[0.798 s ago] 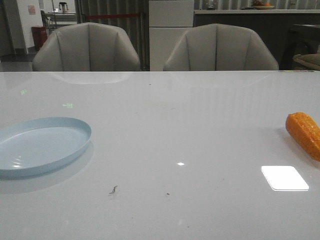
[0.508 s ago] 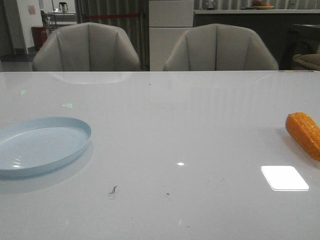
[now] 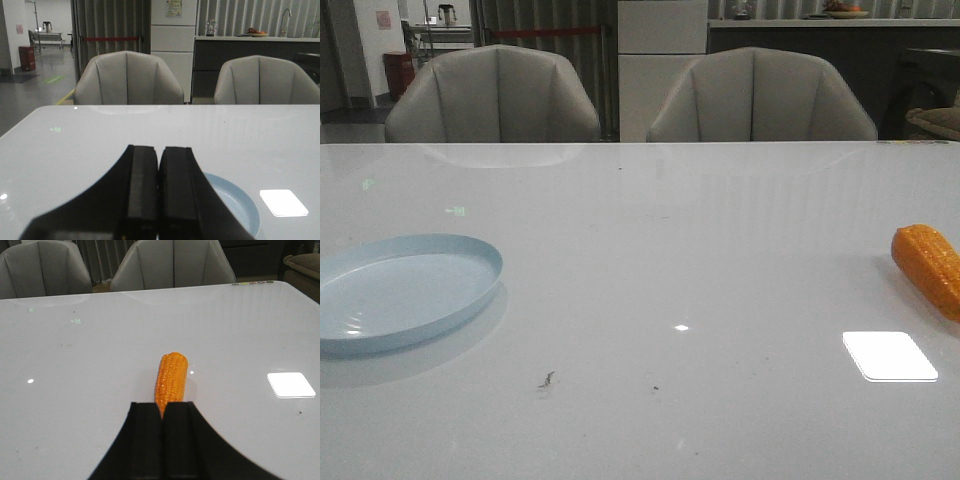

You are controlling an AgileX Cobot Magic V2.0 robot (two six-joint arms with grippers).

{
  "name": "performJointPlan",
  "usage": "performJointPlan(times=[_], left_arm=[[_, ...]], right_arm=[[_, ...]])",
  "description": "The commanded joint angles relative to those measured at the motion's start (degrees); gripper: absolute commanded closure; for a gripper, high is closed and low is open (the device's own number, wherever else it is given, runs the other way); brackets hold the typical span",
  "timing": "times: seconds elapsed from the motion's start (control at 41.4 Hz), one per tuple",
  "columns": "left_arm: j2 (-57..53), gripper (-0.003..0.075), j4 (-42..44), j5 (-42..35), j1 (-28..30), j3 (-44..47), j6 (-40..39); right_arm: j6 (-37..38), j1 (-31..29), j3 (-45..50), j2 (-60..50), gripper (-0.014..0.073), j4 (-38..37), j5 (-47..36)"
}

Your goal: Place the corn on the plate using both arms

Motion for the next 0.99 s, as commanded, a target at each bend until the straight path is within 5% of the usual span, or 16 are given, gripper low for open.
performJointPlan(times=[0.0,0.508,0.967], left_arm=[[-1.34,0.0626,0.02,-7.73,-0.16,2.06,-0.67],[-1.34,0.0626,0.02,-9.95,-0.16,1.92,-0.67],[1.54,0.0626,5.24,-7.05,-0.16,-7.00,-0.67]], right_arm=[[-0.11,-0.46,-1.16,0.56,0.0543,0.21,-4.71],[-0.11,-0.46,-1.24,0.56,0.0543,0.21,-13.02],[-0.11,-0.40,-15.82,6.86,0.0543,0.31,-4.24]])
